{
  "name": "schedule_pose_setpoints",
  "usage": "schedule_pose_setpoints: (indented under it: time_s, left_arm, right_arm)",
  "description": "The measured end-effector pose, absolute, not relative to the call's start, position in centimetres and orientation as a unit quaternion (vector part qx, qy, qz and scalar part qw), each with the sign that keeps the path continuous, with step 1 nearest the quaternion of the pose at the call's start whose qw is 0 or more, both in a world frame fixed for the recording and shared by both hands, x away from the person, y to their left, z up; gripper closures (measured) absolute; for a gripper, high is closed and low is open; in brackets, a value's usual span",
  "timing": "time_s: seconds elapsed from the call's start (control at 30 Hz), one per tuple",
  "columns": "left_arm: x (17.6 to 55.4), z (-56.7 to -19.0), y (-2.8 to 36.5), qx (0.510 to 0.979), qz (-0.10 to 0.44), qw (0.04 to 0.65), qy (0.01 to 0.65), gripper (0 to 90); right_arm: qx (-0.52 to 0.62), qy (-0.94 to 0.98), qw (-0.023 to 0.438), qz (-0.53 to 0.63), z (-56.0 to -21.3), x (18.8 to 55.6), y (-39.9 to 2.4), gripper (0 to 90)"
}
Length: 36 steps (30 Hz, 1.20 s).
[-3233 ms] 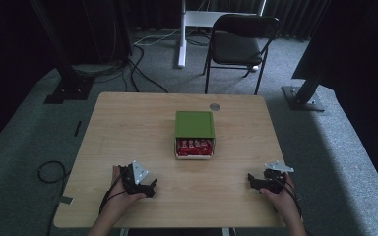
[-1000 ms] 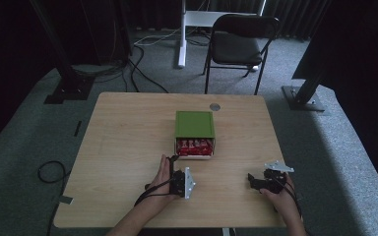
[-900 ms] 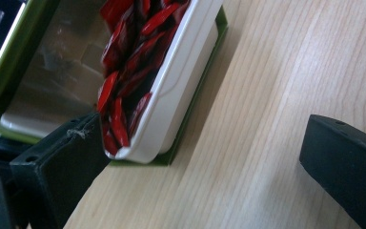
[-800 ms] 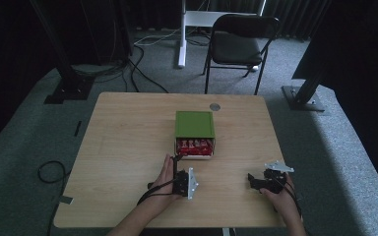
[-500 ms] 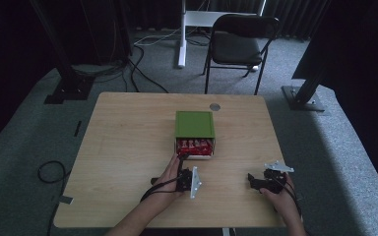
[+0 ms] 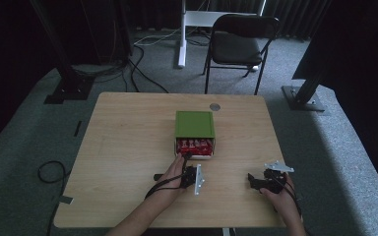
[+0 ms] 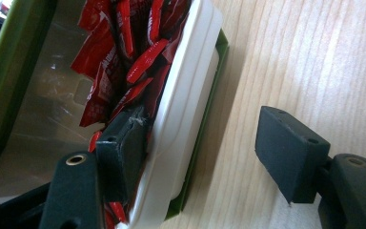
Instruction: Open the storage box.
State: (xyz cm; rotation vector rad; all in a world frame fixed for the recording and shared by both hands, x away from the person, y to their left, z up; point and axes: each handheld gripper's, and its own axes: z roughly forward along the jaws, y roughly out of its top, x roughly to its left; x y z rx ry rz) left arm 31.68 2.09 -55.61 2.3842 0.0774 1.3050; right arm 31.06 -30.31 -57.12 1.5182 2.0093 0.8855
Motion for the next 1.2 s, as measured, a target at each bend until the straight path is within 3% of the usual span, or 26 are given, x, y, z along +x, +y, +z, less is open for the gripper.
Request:
schedule_pose_setpoints:
  time_s: [0.17,0.5,1.2]
  left_arm:
    - [31.82,-55.9,1.95,0.851,0.484,0.2,0.02,40.2]
    - [32.02,-56.14,2.04,0.826,0.528,0.195,0.012,65.9]
    - [31.67,-56.41,1.64,0.818,0.549,0.169,-0.011,68.9]
  right_arm:
    - [0.553,0.732,0.234,0.322,-57.12,31.06,-30.31,10.6]
    - [0.553,0.732,0.234,0.322,-57.12,31.06,-30.31,10.6]
    - [0.553,0.732,0.234,0.323,-57.12,31.06,-30.31,10.6]
